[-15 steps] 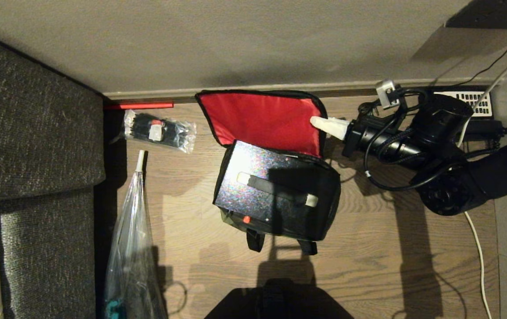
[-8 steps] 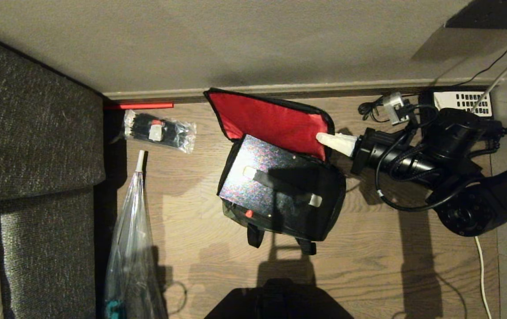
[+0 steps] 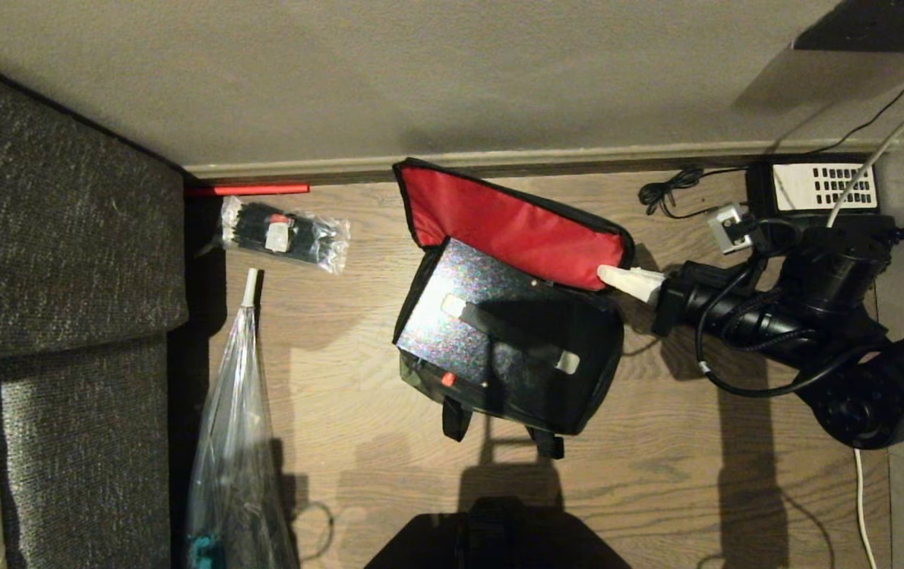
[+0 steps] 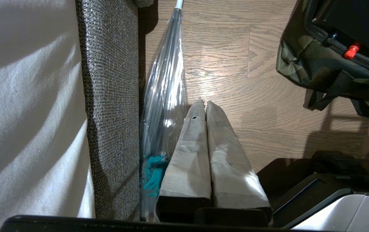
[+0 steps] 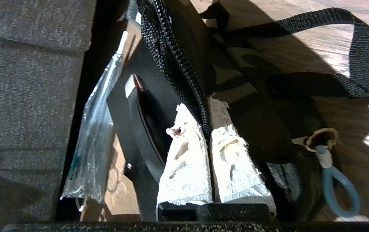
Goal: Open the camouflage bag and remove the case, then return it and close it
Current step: Close the top of the storage box
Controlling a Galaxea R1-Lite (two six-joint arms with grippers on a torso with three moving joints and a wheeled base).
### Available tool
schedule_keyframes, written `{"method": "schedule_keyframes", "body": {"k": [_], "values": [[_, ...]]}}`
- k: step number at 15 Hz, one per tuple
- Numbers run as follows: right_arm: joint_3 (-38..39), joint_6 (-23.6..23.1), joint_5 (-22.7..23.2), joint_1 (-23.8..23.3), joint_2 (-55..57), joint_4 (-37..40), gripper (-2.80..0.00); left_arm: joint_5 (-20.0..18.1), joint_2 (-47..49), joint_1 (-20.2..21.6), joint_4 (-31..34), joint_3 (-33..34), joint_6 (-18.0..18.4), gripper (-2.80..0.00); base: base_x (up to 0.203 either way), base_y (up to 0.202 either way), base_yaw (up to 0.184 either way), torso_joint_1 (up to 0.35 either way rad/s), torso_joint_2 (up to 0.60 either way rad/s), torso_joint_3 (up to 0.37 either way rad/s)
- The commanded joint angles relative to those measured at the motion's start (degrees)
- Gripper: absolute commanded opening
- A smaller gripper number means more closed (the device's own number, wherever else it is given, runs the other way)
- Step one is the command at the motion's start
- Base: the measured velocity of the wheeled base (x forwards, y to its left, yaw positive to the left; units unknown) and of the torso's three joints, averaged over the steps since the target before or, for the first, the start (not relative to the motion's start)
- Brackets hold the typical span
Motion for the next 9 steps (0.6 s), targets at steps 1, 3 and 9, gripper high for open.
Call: {"method": "schedule_keyframes", "body": {"k": [1, 3, 9], "values": [[1.0, -1.0, 0.2, -1.0, -1.0, -1.1, -2.80, 0.0, 0.0, 0.0, 0.0, 0.2, 0.0, -2.80, 0.000, 0.000, 0.000, 0.000, 0.00, 0.000], [4.1, -2.3, 0.2, -1.2, -1.9, -1.3, -2.80, 0.0, 0.0, 0.0, 0.0, 0.2, 0.0, -2.80, 0.000, 0.000, 0.000, 0.000, 0.00, 0.000], [10.5, -10.3, 0.4, -1.7, -6.1, -0.8, -2.80, 0.0, 0.0, 0.0, 0.0, 0.2, 0.0, -2.80, 0.000, 0.000, 0.000, 0.000, 0.00, 0.000]]}}
